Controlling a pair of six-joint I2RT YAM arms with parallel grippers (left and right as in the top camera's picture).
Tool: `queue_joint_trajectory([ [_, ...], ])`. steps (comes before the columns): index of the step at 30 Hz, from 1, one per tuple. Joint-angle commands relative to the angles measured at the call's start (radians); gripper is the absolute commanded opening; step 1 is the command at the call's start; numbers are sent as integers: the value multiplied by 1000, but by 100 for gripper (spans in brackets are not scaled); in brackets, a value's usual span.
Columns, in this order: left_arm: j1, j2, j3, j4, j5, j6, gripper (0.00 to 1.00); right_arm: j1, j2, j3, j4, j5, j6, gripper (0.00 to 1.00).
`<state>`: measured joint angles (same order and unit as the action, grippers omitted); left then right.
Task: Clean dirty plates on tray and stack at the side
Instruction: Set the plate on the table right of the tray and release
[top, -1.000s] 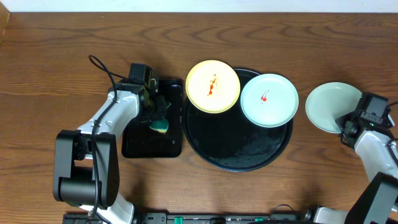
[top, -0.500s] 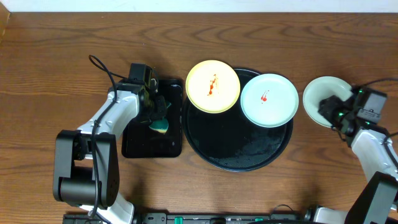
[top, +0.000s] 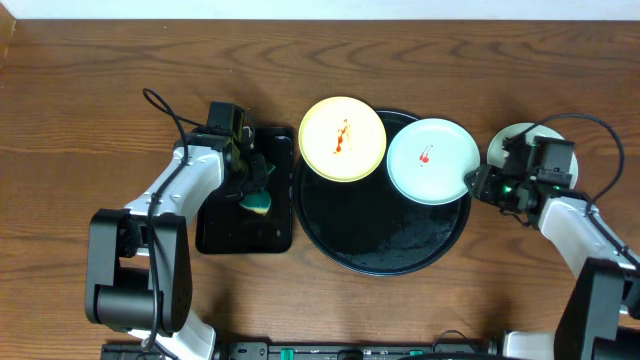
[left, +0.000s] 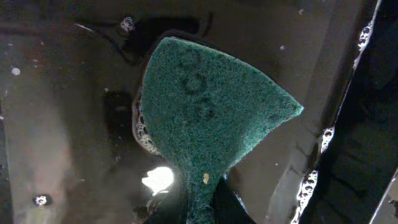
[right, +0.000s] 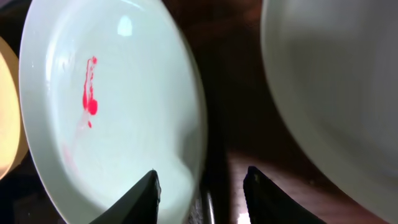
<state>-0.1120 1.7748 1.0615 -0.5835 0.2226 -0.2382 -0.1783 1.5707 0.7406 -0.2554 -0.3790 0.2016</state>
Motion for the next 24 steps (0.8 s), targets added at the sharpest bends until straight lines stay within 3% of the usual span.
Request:
queue_joint_trajectory([
  [1,4,18,-13,-6,-6,9,7,23,33,0,18,4,-23,42],
  [5,4,18,-13,-6,-6,9,7,30,59,-1,44,16,-8,38],
  [9,4,18,-13,-6,-6,9,7,30,61,0,73,16,5,12],
  [12,4,18,-13,-6,-6,9,7,30,61,0,72,15,11,1],
  [24,4,18,-13,-6,-6,9,7,57,-80,0,-52,-45,11,1],
])
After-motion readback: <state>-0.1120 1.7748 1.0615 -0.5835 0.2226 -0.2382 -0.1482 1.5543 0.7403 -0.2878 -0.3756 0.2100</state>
